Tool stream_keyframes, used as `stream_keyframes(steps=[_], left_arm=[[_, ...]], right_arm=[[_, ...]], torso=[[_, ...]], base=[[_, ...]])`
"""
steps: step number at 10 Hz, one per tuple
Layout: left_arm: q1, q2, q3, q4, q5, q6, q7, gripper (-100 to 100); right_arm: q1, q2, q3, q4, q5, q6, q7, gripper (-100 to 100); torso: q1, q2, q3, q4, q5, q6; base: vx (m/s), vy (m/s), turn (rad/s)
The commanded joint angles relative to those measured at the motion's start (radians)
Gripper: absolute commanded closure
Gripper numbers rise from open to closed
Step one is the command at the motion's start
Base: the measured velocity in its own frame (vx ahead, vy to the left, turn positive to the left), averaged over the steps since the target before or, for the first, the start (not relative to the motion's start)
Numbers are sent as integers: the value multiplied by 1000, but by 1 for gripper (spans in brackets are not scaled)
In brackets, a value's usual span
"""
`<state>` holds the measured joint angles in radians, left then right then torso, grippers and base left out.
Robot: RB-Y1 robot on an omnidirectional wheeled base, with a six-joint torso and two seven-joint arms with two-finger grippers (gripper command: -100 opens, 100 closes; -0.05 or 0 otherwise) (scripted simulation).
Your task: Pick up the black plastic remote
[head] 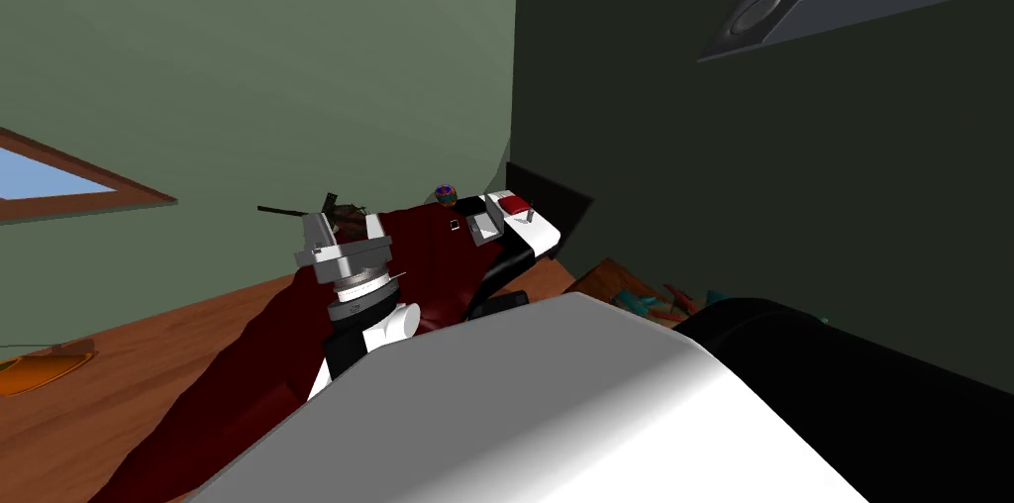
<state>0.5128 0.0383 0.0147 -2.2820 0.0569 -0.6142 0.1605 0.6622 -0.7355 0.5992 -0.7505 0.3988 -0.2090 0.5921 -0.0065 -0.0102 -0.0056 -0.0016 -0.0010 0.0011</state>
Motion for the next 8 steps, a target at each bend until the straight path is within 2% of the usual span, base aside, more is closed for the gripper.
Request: stream_keyframes(steps=[1, 2, 3, 4, 5, 6, 7, 8], left_arm=[[0, 0, 0, 0, 0, 0, 0, 0], [0, 0, 0, 0, 0, 0, 0, 0], [0, 0, 0, 0, 0, 0, 0, 0], [0, 0, 0, 0, 0, 0, 0, 0], [0, 0, 0, 0, 0, 0, 0, 0], [0, 0, 0, 0, 0, 0, 0, 0], [0, 0, 0, 0, 0, 0, 0, 0], [0, 0, 0, 0, 0, 0, 0, 0]], right_arm=[[-17, -4, 17, 20, 24, 1, 8, -100], [-30, 4, 25, 30, 37, -3, 14, -100], [-23, 2, 19, 26, 29, -3, 11, -100], [-25, 1, 20, 27, 30, -3, 12, 0], [-19, 25, -10, 30, 80, 0, -38, -100], [-19, 25, -10, 30, 80, 0, -42, -100], [-12, 49, -39, 34, 123, 3, -82, -100], [-12, 49, -39, 34, 130, 3, -95, -100]], torso=[[0, 0, 0, 0, 0, 0], [-2, -2, -1, 0, -1, 0], [-4, -1, -1, 0, -1, 0], [1, 3, 1, 0, -1, 1], [5, 6, 3, 1, 1, 2], [7, 9, 5, 2, 1, 0], [7, 12, 6, 2, 1, 2], [6, 13, 7, 3, 1, 1]], base=[[159, -142, 240], [134, -169, 190], [55, -84, 51], [11, -16, -1], [-48, -10, 303], [-72, -10, 153], [-90, -24, 241], [-79, -17, 145]])
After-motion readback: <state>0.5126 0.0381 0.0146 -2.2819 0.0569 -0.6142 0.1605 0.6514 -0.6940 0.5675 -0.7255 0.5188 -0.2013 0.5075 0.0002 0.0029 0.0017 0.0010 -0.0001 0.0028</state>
